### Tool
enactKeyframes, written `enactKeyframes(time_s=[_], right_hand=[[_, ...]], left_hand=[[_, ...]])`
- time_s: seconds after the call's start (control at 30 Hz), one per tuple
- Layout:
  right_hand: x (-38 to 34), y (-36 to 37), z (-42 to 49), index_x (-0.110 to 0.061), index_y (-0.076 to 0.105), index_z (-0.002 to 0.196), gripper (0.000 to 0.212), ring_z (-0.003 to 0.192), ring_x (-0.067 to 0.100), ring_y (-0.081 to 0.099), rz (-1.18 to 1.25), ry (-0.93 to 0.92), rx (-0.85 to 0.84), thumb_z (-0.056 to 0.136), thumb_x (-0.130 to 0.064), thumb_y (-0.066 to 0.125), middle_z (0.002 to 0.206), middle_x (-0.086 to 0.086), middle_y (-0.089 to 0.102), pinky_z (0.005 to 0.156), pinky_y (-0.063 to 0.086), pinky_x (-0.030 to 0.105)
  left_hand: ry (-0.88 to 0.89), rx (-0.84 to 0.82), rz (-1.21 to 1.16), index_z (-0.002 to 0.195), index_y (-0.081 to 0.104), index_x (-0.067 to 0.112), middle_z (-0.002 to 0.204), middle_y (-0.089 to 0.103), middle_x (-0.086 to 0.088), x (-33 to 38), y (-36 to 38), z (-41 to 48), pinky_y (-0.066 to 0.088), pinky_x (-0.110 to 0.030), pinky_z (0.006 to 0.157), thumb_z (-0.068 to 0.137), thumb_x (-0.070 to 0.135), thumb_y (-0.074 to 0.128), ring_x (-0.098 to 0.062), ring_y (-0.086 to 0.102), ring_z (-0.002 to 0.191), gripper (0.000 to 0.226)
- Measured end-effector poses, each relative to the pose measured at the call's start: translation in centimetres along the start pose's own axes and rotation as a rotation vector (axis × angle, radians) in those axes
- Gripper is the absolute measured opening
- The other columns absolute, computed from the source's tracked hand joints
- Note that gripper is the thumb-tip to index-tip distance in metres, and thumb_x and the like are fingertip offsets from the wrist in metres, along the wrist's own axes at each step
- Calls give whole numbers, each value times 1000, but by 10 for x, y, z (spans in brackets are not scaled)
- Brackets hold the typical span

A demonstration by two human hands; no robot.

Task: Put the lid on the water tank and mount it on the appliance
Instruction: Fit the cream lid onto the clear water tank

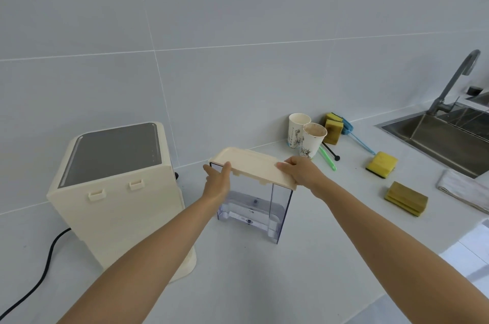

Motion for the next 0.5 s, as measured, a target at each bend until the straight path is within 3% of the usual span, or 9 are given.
enactKeyframes(time_s=[0.07, 0.2, 0.27, 0.37, 0.43, 0.5], right_hand=[[3, 1, -7, -5, 57, 94, 27, 85, 20, 51, 35, 11, -13, 88, -31, 55, 94, 8, 55, 78, 47, 32], [1, 3, -25, -8, 53, 82, 27, 72, 14, 51, 34, 29, -29, 84, -33, 60, 82, 2, 53, 69, 49, 24], [-2, 5, -33, -8, 52, 78, 29, 75, 18, 55, -49, 25, -31, 84, -35, 60, 79, 4, 55, 77, 52, 29], [-7, 11, -44, -5, 53, 76, 33, 75, 20, 56, -171, 2, -10, 85, -37, 57, 81, 11, 60, 74, 47, 31], [-7, 17, -48, -9, 48, 63, 36, 70, 21, 53, -187, -10, 8, 84, -37, 57, 75, 12, 59, 68, 42, 30], [-5, 24, -52, -12, 40, 57, 41, 65, 21, 49, -202, -14, 28, 84, -38, 56, 70, 19, 56, 65, 39, 30]], left_hand=[[26, -30, 5, 146, -13, 15, 157, 12, -12, 3, -2, 3, 24, -41, 113, 96, 40, 24, -32, 24, 141, 67], [58, -94, 26, 146, -9, 15, 157, 14, -9, 9, -2, 12, 19, -40, 115, 97, 39, 22, -28, 19, 143, 63], [74, -120, 40, 147, -3, 16, 157, 15, -7, 12, -2, 15, 18, -38, 116, 97, 38, 22, -26, 18, 143, 60], [105, -155, 38, 145, 20, 14, 152, 29, -9, 19, 1, 21, 23, -37, 114, 97, 33, 24, -25, 27, 140, 52], [114, -181, 8, 136, 37, 12, 142, 43, -10, 24, 4, 23, 28, -36, 111, 97, 31, 26, -25, 38, 133, 45], [128, -210, -9, 119, 54, 11, 117, 56, -6, 26, 7, 27, 32, -34, 106, 97, 29, 26, -21, 50, 112, 40]])
Point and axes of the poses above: each hand's wrist, its own z-axis towards the middle knuckle, its own y-axis out of the palm, x = y × z, the point moved 5 cm from there along z, towards the middle knuckle
